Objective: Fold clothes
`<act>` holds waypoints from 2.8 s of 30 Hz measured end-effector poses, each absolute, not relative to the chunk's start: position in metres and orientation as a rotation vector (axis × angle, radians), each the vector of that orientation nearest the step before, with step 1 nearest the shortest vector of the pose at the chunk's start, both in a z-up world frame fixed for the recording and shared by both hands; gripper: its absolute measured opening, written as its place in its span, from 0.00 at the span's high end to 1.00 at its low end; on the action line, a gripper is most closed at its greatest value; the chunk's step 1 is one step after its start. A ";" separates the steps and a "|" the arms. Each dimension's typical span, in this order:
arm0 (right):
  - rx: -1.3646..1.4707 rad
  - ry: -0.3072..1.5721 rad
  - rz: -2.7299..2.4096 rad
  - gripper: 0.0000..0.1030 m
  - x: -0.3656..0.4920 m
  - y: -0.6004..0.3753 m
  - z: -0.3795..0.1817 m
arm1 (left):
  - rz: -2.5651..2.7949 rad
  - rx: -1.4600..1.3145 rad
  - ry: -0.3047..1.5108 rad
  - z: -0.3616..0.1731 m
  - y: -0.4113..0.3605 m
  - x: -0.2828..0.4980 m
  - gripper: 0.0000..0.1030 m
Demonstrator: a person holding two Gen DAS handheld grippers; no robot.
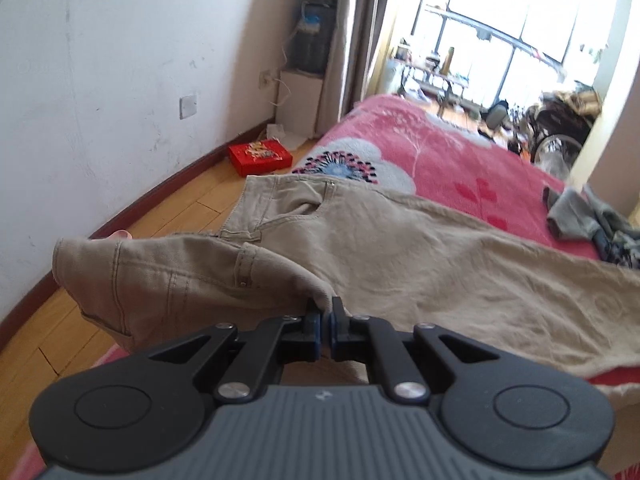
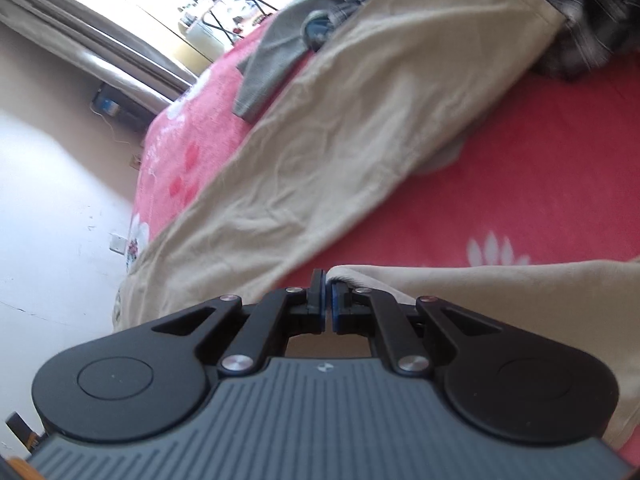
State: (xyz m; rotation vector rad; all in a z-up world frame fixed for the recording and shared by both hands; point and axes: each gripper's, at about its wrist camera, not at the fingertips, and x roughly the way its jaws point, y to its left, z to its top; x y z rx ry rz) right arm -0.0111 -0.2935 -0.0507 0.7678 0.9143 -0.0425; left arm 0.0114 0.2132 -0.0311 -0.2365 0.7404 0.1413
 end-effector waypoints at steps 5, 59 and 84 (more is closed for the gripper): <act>0.739 0.876 -0.018 0.99 0.006 -0.291 -0.042 | 0.166 -0.308 0.635 -0.024 0.208 0.018 0.95; 1.202 1.002 0.251 0.38 0.067 -0.334 -0.078 | 0.184 -0.755 0.786 -0.051 0.291 0.045 0.26; 1.308 0.853 0.104 0.53 0.051 -0.299 -0.165 | 0.474 -0.968 0.618 -0.133 0.286 0.089 0.76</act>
